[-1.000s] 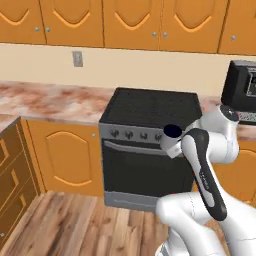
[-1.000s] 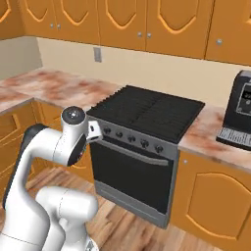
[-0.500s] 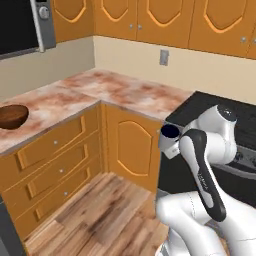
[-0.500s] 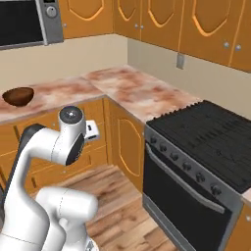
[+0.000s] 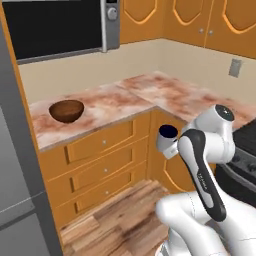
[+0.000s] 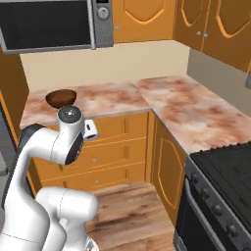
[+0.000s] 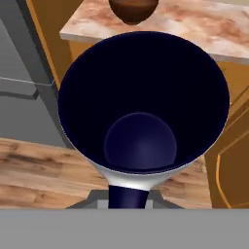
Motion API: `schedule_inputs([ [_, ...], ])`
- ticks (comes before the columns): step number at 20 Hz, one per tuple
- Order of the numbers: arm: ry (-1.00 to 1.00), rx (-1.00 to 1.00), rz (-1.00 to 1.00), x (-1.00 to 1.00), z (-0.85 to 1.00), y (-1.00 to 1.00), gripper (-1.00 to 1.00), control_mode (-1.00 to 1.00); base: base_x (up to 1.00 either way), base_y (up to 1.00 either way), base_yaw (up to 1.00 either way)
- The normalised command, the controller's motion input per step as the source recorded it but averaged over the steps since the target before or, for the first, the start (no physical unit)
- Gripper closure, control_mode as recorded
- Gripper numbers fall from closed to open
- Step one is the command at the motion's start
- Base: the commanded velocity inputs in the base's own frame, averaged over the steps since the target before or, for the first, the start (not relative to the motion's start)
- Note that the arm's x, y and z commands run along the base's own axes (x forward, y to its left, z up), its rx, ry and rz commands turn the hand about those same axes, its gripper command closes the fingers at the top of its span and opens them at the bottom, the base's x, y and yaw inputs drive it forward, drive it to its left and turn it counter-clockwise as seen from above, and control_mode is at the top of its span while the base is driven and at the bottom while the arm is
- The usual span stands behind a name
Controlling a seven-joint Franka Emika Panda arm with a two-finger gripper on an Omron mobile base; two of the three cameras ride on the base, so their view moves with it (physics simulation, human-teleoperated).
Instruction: Clear the mugs and bowl far away from the sink.
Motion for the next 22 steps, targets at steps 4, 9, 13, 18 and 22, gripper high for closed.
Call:
schedule_inputs([
  [4, 0.00, 0.00, 0.00, 0.00, 0.00, 0.00, 1.00, 1.00, 0.76, -0.08, 0.39],
  [9, 0.00, 0.00, 0.00, 0.00, 0.00, 0.00, 1.00, 1.00, 0.61, -0.27, 0.32],
  [13, 0.00, 0.00, 0.00, 0.00, 0.00, 0.00, 1.00, 1.00, 0.79, -0.41, 0.30],
  [18, 0.00, 0.00, 0.00, 0.00, 0.00, 0.00, 1.00, 1.00, 0.70, -0.43, 0.28],
  [22, 0.00, 0.00, 0.00, 0.00, 0.00, 0.00, 1.00, 1.00, 0.62, -0.37, 0.27],
])
